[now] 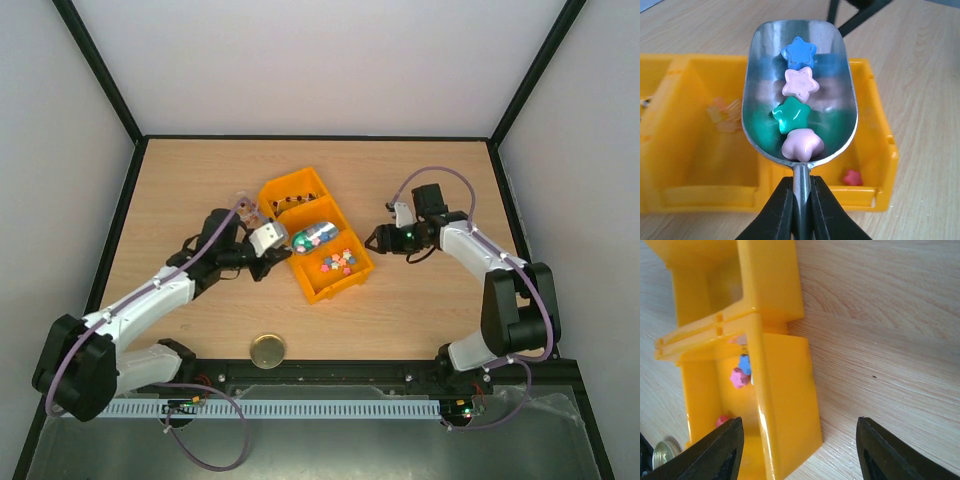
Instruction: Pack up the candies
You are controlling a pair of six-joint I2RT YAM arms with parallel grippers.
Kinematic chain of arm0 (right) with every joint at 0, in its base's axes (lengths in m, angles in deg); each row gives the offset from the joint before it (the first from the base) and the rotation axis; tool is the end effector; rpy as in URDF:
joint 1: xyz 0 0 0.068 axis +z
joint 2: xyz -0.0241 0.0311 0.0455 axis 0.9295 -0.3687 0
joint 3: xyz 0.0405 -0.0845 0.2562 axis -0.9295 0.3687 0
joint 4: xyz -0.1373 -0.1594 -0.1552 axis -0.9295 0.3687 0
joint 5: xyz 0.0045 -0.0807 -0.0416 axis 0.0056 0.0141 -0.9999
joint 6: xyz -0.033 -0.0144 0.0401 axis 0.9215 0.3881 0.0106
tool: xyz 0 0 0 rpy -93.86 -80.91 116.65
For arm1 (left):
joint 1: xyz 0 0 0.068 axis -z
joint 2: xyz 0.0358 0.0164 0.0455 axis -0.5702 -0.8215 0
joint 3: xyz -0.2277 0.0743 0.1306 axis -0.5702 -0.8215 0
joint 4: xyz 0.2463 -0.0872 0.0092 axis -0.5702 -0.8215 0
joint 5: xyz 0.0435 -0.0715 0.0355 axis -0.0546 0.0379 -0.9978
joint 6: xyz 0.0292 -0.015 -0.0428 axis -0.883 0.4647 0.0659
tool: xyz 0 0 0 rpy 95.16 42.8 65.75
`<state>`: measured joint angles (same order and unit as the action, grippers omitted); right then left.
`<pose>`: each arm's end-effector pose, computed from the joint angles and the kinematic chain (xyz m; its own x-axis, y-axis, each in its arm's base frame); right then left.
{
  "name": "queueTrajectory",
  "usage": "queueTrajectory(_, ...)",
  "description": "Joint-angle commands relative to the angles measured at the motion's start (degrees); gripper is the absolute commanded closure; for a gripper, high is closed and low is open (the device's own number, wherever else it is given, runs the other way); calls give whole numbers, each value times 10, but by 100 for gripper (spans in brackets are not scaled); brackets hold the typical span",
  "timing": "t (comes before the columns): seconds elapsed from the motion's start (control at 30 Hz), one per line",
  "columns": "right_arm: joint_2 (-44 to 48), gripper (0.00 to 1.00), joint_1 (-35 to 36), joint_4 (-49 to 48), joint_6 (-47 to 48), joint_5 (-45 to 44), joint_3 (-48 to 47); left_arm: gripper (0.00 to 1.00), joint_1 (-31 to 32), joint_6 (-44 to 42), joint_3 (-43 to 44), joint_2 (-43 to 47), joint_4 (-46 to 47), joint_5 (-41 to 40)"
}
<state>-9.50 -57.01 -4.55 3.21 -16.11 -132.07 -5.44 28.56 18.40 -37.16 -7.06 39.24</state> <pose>0.2927 0.0765 0.2100 -0.8206 -0.0645 -0.5679 -0.3776 0.8070 0.4540 0.2071 -0.1381 0.2323 -0.1560 0.3883 -0.9082 0.9119 0.4099 0.0186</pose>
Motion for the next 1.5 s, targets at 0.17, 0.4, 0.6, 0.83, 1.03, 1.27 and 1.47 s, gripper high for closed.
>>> queueTrajectory(0.17, -24, 36, 11, 14, -1, 24, -39, 98, -135, -41, 96, 30, -155, 48)
queueTrajectory(0.4, -57, 36, 52, 16, 18, -30, -78, 98, -249, -110, 168, 9, -273, 50)
queueTrajectory(0.6, -66, 37, 87, 16, 29, -63, -85, 98, -344, -166, 231, -42, -362, 42)
queueTrajectory(0.83, -72, 38, 107, 5, 21, -120, -81, 98, -393, -224, 279, -99, -431, 17)
queueTrajectory(1.03, -75, 40, 115, -5, 7, -119, -69, 98, -400, -243, 292, -138, -438, -14)
queueTrajectory(1.27, -78, 41, 122, -11, -2, -120, -64, 98, -398, -242, 326, -192, -447, -46)
queueTrajectory(1.47, -81, 41, 122, -16, -10, -122, -62, 98, -385, -251, 350, -217, -463, -59)
